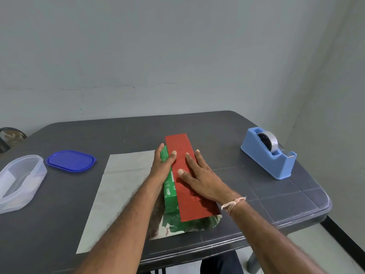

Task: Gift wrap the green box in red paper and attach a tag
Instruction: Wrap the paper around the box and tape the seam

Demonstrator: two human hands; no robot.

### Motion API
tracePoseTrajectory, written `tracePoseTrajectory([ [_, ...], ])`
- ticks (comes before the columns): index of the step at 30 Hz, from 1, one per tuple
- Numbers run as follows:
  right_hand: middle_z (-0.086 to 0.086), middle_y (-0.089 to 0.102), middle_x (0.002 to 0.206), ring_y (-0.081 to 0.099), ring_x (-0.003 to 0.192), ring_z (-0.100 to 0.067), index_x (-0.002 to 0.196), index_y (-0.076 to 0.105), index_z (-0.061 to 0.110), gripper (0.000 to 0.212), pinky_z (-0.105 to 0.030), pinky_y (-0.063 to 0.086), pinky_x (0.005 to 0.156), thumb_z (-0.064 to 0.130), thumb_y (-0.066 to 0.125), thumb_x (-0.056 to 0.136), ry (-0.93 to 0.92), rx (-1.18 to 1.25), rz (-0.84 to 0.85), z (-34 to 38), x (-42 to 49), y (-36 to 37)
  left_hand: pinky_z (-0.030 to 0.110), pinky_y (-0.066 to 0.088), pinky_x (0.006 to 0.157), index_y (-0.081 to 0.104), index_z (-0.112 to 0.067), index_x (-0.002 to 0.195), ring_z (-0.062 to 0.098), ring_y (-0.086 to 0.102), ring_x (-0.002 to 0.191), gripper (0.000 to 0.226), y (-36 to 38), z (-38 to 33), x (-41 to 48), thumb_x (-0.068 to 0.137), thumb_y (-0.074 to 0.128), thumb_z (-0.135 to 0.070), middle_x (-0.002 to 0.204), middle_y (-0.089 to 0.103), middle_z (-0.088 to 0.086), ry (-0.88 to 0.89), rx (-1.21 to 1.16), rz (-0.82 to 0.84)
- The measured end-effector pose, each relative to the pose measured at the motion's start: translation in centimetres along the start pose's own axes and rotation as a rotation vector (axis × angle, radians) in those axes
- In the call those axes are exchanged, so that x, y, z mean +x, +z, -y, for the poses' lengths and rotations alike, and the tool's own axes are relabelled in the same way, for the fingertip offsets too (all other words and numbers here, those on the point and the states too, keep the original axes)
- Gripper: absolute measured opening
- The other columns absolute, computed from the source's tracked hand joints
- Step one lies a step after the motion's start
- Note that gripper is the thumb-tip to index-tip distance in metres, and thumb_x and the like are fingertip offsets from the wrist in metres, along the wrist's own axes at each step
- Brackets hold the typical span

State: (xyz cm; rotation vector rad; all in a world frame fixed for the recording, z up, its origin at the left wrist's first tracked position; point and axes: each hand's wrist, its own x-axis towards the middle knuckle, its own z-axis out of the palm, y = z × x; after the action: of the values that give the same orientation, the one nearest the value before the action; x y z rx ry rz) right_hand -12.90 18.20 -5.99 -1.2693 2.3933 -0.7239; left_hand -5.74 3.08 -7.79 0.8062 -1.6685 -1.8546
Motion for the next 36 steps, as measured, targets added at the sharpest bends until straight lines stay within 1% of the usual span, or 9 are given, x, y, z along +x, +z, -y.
tracePoseTrajectory([
  [4, 0.007, -0.022, 0.169, 0.001, 0.159, -0.023, 0.163, -0.004, 0.035, 0.089, -0.06, 0.021, 0.124, 0.078, 0.03, 0.093, 0.014, -0.009, 0.016, 0.1, 0.0, 0.0, 0.048, 0.053, 0.103, 0.013, -0.039, 0.161, 0.021, 0.066, 0.118, 0.083, -0.3, 0.5, 0.4, 0.098, 0.066, -0.03, 0.142, 0.053, -0.003, -0.037, -0.092, 0.031],
  [6, 0.007, -0.022, 0.169, 0.003, 0.159, -0.023, 0.163, -0.004, 0.035, 0.088, -0.059, 0.023, 0.123, 0.077, 0.03, 0.094, 0.019, -0.017, 0.013, 0.2, 0.0, 0.0, 0.045, 0.058, 0.094, 0.026, -0.03, 0.157, 0.022, 0.07, 0.109, 0.071, -0.3, 0.8, 0.7, 0.098, 0.064, -0.028, 0.137, 0.061, 0.002, -0.057, -0.097, 0.035],
  [8, 0.007, -0.022, 0.169, 0.003, 0.159, -0.024, 0.164, -0.003, 0.034, 0.087, -0.058, 0.024, 0.123, 0.076, 0.03, 0.095, 0.019, -0.035, 0.006, 0.3, -0.1, 0.0, 0.038, 0.061, 0.077, 0.045, -0.022, 0.14, 0.024, 0.074, 0.096, 0.045, -0.2, 0.8, 0.5, 0.099, 0.062, -0.024, 0.124, 0.069, 0.011, -0.064, -0.103, 0.028],
  [9, 0.007, -0.022, 0.169, 0.003, 0.159, -0.025, 0.164, -0.003, 0.034, 0.087, -0.058, 0.024, 0.123, 0.076, 0.029, 0.095, 0.02, -0.044, 0.005, 0.4, -0.1, -0.1, 0.036, 0.061, 0.072, 0.048, -0.021, 0.135, 0.025, 0.074, 0.094, 0.039, -0.1, 0.8, 0.4, 0.099, 0.061, -0.024, 0.12, 0.07, 0.012, -0.083, -0.119, 0.022],
  [14, 0.008, -0.021, 0.169, 0.008, 0.159, -0.026, 0.163, -0.003, 0.035, 0.087, -0.06, 0.026, 0.121, 0.078, 0.028, 0.094, 0.043, -0.062, 0.009, 0.7, -0.1, -0.2, 0.039, 0.061, 0.073, 0.045, -0.022, 0.135, 0.033, 0.072, 0.1, 0.042, -0.2, 0.8, 0.1, 0.097, 0.062, -0.029, 0.117, 0.069, 0.013, -0.14, -0.127, 0.038],
  [19, 0.007, -0.02, 0.17, 0.011, 0.158, -0.027, 0.163, -0.005, 0.035, 0.087, -0.06, 0.027, 0.119, 0.078, 0.027, 0.094, 0.06, -0.08, 0.014, 0.9, -0.1, -0.2, 0.031, 0.06, 0.06, 0.048, -0.024, 0.137, 0.026, 0.076, 0.088, 0.041, -0.4, 0.9, 0.4, 0.098, 0.062, -0.032, 0.115, 0.071, 0.013, -0.107, -0.095, 0.093],
  [29, 0.007, -0.021, 0.17, 0.009, 0.159, -0.026, 0.164, -0.006, 0.03, 0.094, -0.058, 0.031, 0.118, 0.081, 0.025, 0.091, 0.047, -0.147, -0.002, 1.4, -0.7, -0.1, 0.036, 0.062, 0.066, 0.052, -0.029, 0.135, 0.031, 0.076, 0.096, 0.04, -0.8, 0.9, 0.3, 0.097, 0.063, -0.036, 0.116, 0.073, 0.012, -0.154, -0.066, 0.139],
  [34, 0.008, -0.02, 0.17, 0.009, 0.158, -0.023, 0.163, -0.008, 0.029, 0.097, -0.057, 0.033, 0.116, 0.082, 0.029, 0.091, 0.021, -0.194, 0.019, 1.6, -1.7, -0.2, 0.051, 0.06, 0.089, 0.059, -0.03, 0.133, 0.031, 0.073, 0.106, 0.067, -1.2, 0.2, 0.7, 0.08, 0.067, -0.07, 0.122, 0.072, 0.006, -0.264, -0.068, 0.188],
  [36, 0.007, -0.019, 0.17, 0.01, 0.158, -0.023, 0.163, -0.008, 0.029, 0.097, -0.057, 0.035, 0.115, 0.082, 0.029, 0.091, 0.016, -0.209, 0.013, 1.7, -1.8, -0.2, 0.042, 0.062, 0.082, 0.058, -0.028, 0.132, 0.026, 0.074, 0.1, 0.059, -1.0, 0.0, 0.9, 0.085, 0.07, -0.061, 0.118, 0.072, 0.002, -0.209, -0.008, 0.108],
])
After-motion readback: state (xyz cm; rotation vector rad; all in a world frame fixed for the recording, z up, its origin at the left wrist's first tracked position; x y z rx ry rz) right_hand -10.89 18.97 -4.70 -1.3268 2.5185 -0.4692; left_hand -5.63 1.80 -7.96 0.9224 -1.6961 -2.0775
